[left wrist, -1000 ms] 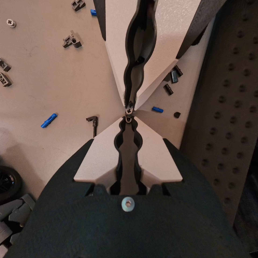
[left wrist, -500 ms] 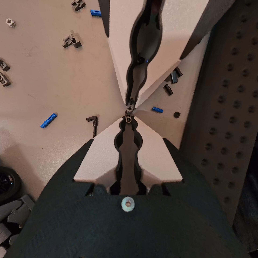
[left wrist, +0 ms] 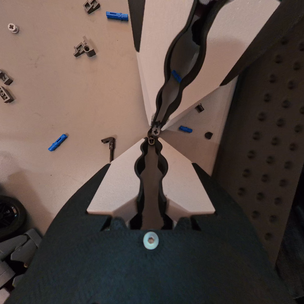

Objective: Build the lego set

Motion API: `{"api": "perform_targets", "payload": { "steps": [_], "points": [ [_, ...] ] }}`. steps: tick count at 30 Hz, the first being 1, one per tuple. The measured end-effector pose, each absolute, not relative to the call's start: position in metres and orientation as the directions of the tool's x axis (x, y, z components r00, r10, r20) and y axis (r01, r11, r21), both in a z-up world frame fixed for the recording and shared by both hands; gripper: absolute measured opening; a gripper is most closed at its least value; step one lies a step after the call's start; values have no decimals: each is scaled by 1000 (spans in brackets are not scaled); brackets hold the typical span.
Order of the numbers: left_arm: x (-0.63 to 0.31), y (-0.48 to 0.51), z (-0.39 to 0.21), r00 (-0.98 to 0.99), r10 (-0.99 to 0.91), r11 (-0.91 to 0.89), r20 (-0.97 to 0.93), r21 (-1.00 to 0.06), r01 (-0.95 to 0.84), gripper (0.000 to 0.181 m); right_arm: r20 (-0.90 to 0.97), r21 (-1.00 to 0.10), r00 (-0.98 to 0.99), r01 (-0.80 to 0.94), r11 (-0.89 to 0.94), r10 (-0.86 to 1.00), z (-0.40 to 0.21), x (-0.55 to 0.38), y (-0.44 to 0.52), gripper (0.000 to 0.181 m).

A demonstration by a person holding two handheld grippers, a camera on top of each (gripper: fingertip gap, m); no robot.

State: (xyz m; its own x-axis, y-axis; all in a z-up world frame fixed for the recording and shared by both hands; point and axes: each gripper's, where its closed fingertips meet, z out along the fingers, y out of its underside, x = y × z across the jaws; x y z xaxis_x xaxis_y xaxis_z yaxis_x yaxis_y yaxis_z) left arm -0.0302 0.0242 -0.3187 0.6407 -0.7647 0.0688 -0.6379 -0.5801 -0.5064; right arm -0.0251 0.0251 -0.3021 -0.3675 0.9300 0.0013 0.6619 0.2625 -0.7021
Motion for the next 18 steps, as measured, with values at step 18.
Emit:
{"api": "perform_targets", "payload": {
  "steps": [18],
  "points": [
    [-29,22,-319,627,-775,-576,75,-493,-653,9,-89,-690,-291,708,152,953,-306,-27,28,4]
  ]
}}
